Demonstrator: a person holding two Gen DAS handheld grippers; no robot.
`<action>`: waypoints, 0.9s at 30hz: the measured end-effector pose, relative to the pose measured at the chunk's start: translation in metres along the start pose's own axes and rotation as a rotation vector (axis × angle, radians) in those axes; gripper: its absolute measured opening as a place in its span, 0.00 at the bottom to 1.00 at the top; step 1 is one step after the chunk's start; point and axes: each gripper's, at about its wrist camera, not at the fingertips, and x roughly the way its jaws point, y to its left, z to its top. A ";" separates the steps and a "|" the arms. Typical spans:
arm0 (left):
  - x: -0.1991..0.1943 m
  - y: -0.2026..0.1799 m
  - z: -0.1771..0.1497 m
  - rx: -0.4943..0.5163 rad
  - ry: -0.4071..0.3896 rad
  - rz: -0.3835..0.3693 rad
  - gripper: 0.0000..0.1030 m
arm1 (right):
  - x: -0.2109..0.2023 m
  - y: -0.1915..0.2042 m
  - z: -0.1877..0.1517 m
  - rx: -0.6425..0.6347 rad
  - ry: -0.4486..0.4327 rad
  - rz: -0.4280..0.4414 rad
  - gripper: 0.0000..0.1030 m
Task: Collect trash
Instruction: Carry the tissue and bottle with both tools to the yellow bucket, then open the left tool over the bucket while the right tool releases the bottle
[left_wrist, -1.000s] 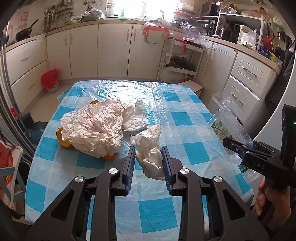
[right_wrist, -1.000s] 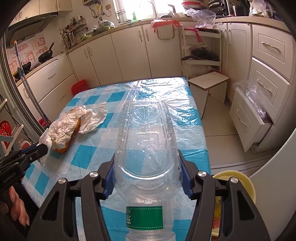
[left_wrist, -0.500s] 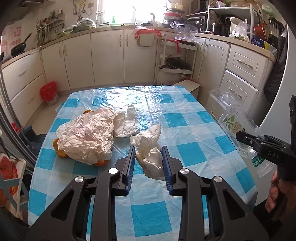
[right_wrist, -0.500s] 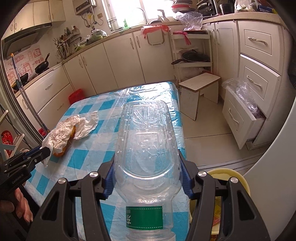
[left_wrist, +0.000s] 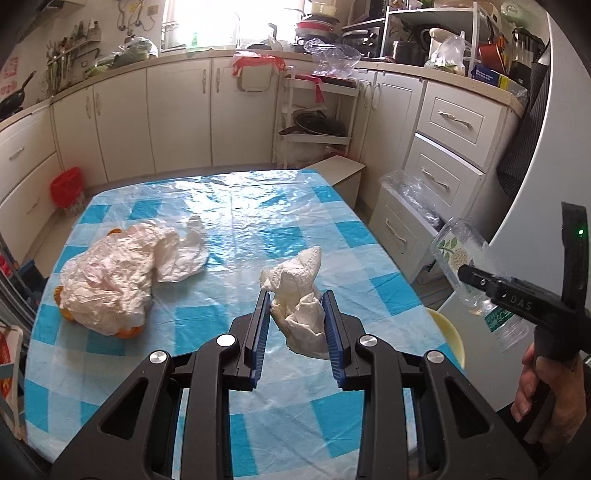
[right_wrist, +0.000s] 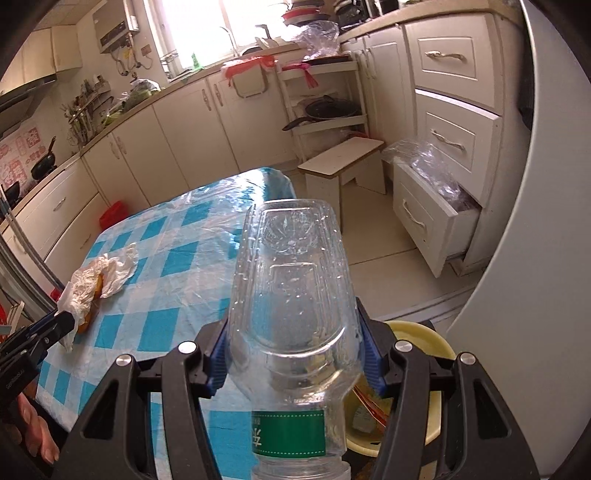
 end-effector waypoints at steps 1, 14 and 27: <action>0.005 -0.009 0.002 -0.004 0.004 -0.024 0.26 | 0.003 -0.009 -0.001 0.024 0.014 -0.018 0.55; 0.074 -0.129 0.012 -0.002 0.103 -0.232 0.26 | 0.056 -0.088 -0.029 0.254 0.222 -0.097 0.55; 0.112 -0.167 0.004 -0.003 0.192 -0.264 0.26 | 0.016 -0.124 -0.013 0.446 0.050 -0.083 0.67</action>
